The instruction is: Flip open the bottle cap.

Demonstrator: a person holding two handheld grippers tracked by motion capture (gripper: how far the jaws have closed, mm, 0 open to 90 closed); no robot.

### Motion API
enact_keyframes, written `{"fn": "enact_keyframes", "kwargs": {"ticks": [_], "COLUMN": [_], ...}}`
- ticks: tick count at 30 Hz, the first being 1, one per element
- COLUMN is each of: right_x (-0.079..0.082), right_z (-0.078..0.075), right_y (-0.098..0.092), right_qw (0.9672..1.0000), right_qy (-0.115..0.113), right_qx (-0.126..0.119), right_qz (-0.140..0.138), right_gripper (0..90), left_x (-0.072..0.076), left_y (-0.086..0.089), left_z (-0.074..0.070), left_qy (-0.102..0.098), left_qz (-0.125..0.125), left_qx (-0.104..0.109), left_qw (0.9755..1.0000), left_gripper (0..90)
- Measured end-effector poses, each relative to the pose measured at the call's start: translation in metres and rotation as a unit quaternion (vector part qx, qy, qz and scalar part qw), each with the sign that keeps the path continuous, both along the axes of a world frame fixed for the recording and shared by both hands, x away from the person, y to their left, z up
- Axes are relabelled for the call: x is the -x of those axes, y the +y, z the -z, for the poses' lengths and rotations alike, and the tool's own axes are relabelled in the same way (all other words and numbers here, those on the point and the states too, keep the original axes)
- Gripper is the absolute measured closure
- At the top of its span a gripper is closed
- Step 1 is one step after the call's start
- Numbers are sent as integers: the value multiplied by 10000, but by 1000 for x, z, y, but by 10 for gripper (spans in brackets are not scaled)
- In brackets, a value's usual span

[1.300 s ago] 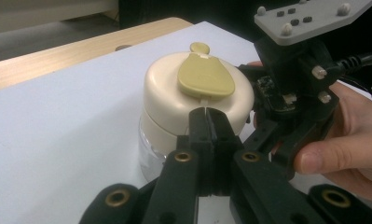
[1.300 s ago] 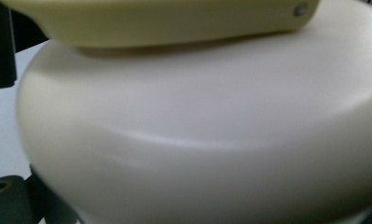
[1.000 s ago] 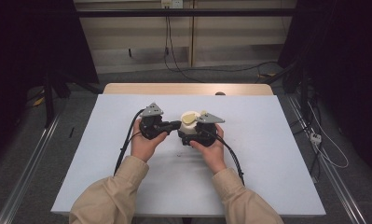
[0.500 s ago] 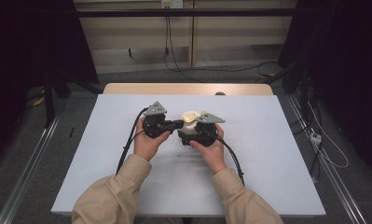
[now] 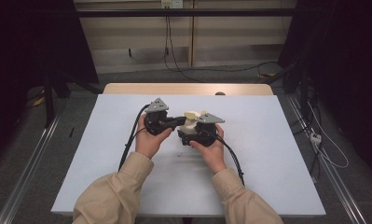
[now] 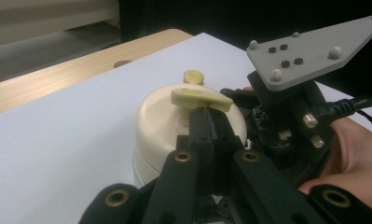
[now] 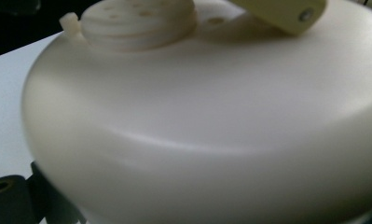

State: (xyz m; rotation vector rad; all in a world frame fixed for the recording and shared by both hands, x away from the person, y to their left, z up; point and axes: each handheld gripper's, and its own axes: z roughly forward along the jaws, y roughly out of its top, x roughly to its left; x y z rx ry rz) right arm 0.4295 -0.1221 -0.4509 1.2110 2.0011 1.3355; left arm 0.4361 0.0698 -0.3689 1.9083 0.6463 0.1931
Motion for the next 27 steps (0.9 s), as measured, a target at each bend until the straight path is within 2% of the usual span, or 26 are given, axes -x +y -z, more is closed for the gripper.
{"fn": "enact_keyframes", "kwargs": {"ticks": [5,18,27], "right_x": [0,0,0], "right_z": [0,0,0], "right_y": [0,0,0], "right_qw": [10000,10000,10000], "right_qy": [4,-7,-8], "right_qx": [2,25,31], "right_qz": [5,1,3], "right_gripper": [44,44,44], "left_x": [-1,-1,-3], "left_y": [-2,-9,-6], "left_z": [-3,-5,-5], "left_qy": [-26,-54,-47], "left_qz": [3,49,-11], "left_qx": [44,-32,-36], "left_qw": [10000,10000,10000], "left_gripper": [900,900,900]}}
